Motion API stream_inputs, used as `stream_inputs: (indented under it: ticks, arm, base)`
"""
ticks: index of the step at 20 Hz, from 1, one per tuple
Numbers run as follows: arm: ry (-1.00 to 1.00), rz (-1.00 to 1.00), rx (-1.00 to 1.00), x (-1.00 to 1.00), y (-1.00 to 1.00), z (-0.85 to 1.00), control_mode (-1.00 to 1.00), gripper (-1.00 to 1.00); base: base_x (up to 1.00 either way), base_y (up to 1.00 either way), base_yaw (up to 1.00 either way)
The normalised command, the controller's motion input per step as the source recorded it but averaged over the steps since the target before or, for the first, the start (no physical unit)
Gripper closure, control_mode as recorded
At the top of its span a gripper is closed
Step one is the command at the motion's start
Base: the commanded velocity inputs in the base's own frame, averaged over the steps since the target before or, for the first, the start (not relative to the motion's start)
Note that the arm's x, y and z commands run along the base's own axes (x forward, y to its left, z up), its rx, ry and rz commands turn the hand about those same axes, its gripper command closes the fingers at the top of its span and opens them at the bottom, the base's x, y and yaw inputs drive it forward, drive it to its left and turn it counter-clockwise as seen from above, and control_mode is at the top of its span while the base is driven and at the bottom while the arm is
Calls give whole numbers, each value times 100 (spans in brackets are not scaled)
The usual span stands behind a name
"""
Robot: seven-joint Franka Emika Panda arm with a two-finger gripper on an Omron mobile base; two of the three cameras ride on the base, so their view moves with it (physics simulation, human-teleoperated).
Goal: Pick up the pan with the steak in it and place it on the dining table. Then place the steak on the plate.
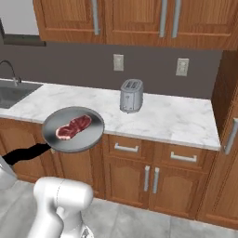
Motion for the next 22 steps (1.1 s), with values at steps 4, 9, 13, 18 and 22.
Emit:
stream_inputs:
  ticks: [4,9,13,18,22]
  arm:
    - [0,0,0,0,0,0,100,100]
    - [0,0,0,0,0,0,100,100]
    - [0,0,0,0,0,0,100,100]
    - [0,0,0,0,0,0,100,100]
    - [0,0,0,0,0,0,100,100]
  base:
    - [8,76,16]
    - [18,78,13]
    - [23,81,10]
    - [20,84,9]
    - [13,86,9]
